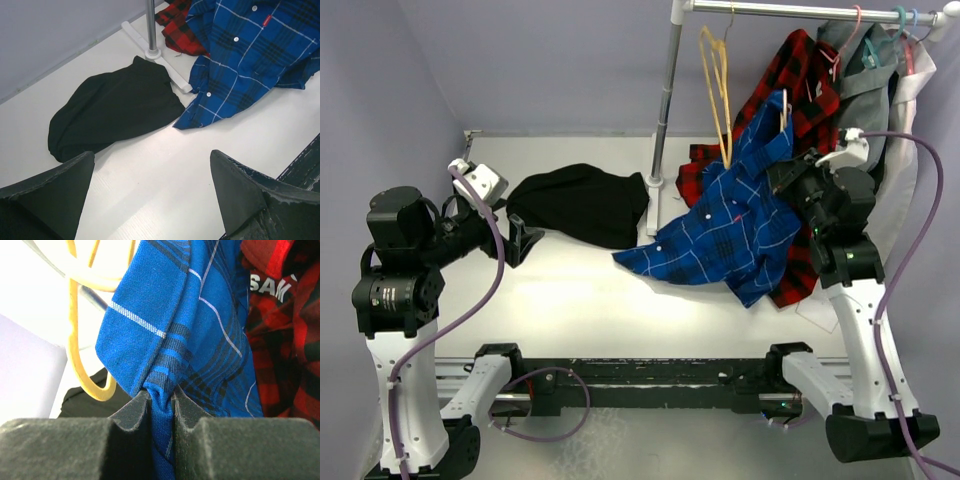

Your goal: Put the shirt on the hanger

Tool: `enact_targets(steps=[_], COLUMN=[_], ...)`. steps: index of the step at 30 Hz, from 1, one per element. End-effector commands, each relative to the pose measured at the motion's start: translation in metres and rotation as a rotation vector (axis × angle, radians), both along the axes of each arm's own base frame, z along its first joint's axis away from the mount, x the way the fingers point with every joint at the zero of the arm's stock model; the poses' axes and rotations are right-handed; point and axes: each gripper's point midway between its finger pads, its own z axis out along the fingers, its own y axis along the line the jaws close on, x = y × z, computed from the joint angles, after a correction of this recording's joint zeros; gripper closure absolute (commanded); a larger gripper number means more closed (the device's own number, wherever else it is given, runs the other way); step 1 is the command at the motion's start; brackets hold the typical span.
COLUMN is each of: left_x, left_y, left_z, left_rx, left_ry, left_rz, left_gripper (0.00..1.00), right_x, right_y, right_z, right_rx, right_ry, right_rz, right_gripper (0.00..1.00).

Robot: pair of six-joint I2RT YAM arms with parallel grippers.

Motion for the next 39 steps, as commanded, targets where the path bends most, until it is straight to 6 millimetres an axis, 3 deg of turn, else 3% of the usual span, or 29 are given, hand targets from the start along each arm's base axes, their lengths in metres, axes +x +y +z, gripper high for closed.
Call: enact_targets(steps=[1,5,10,18,25,39], left_x=[0.001,0.002,0.002,0.004,0.007,0.01], left_y=[0.0,0.0,0.0,0.001,0.004,0.008], left_z=[0.004,0.003,0.002,0.0,0.001,0.003], left_rx=[-0.009,-0.008,-0.006,-0.001,0.0,-0.002], left_ry=[-0.018,-0.015,-0.012,-0.009,-0.005,-0.004], left_rz=[0.001,-0.001,0.002,0.003,0.017,0.042], left_gripper=[0.01,0.0,0.0,0.01,0.0,0.01], right_x=[0.006,0.013,0.028,0.056,0.081,0.12], right_y=[-0.007,-0.008,-0.009,-0.009,-0.015,-0.043], right_z=[0.068,0.106,0.14,0.178,0.185,0.181], right_rx=[-0.021,-0.031,-0.036,-0.036,-0.025,0.049], right_ry=[-0.181,-0.241,-0.277,-0.321,-0.326,-0.321], right_rz=[-0.03,-0.033,-0.028,-0.005,0.0,0.028], right_gripper=[1.0,1.0,1.0,1.0,1.0,1.0])
